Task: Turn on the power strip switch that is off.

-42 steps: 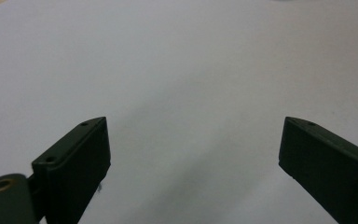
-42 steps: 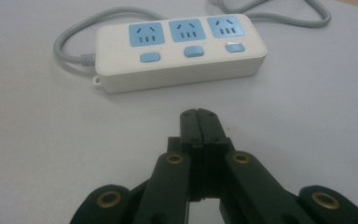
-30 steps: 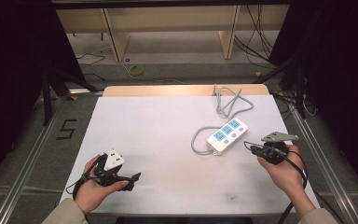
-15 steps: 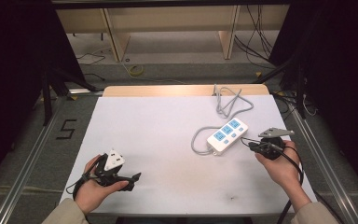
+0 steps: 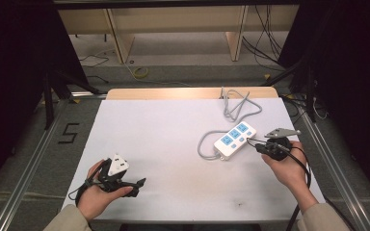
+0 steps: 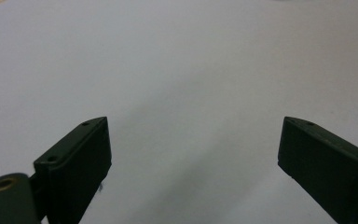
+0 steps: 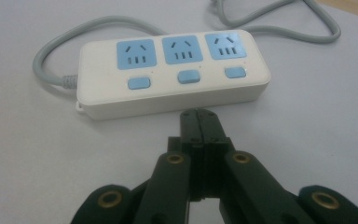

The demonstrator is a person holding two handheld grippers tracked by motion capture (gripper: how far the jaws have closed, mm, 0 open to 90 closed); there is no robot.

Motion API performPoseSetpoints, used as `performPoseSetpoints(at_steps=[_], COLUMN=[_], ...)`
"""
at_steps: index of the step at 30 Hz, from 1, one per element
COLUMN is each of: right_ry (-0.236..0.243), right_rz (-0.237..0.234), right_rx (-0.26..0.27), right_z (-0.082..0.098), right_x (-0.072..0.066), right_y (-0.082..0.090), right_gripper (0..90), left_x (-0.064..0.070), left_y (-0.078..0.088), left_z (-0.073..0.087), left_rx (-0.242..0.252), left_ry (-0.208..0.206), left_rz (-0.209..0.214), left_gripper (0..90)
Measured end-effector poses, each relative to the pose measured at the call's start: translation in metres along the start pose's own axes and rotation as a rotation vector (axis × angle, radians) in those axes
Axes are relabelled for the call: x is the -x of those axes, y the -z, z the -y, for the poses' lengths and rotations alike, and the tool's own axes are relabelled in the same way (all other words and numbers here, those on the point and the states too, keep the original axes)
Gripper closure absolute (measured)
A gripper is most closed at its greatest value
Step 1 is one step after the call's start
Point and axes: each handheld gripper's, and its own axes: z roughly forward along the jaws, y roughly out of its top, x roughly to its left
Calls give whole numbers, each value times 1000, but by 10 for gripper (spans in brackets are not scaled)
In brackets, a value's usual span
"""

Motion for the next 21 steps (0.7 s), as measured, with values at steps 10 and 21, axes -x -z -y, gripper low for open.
performPoseSetpoints(at_steps=[10,21], right_ry=[0,5], right_rz=[3,3], right_rx=[-2,-10], right_z=[-6,-10], right_x=[2,3], right_y=[-4,-10], right_gripper=[900,900], left_x=[0,0], left_y=[0,0], left_z=[0,0], left_rx=[0,0], left_ry=[0,-2], left_rz=[1,1], left_gripper=[93,94])
